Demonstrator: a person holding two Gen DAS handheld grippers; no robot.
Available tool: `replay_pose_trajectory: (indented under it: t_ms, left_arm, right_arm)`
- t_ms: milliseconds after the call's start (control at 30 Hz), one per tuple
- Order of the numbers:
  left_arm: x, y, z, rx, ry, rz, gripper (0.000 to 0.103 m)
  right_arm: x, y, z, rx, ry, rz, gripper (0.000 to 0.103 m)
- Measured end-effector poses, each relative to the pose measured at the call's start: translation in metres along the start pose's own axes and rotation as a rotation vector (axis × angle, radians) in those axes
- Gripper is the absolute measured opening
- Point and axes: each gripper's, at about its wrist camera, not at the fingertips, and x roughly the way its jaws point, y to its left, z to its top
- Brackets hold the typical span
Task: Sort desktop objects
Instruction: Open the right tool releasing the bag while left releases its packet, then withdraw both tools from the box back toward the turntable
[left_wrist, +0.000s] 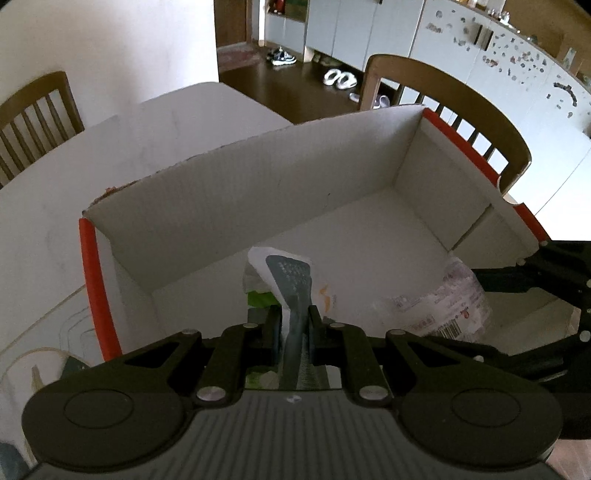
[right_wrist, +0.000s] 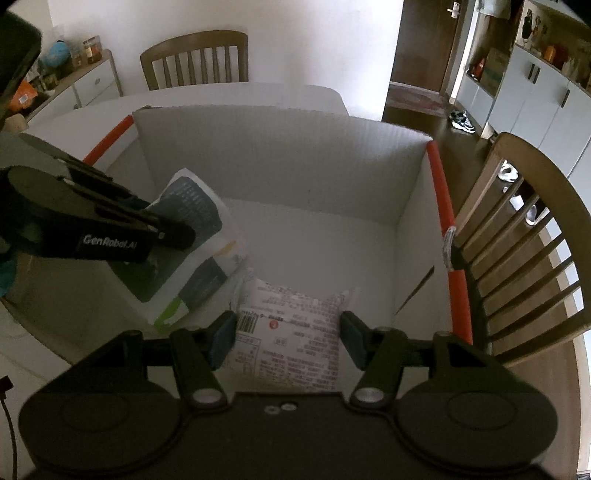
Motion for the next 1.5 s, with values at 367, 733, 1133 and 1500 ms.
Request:
replay_pose_trajectory:
  t_ms: [367,733,1133,1500]
  left_arm:
    - [-0.007,0.004,-0.001,0.000,-0.003,0.034,0.041]
    - [-0.047,0.002,-0.005,0.028,-0.076,-0.008,0.063]
    - [-0.096,-0.003,-0.020,0.004,-0.204,-0.019,0.063]
    - [-0.152,-0.003,-0.050,-0.005,-0.301,-0.058,0.063]
  right_arm:
    - [-0.002,0.001,0.002,-0.004,-0.011,0.024,0.073]
    - [-0.024,0.000,0.002,-0.008,-0.061,0.043,0.081]
    - [-0.080,0.004,0.005,0.021,-0.195,0.042,0.087]
    - [-0.118,0.019,0.000,0.098,-0.273,0.032,0.093]
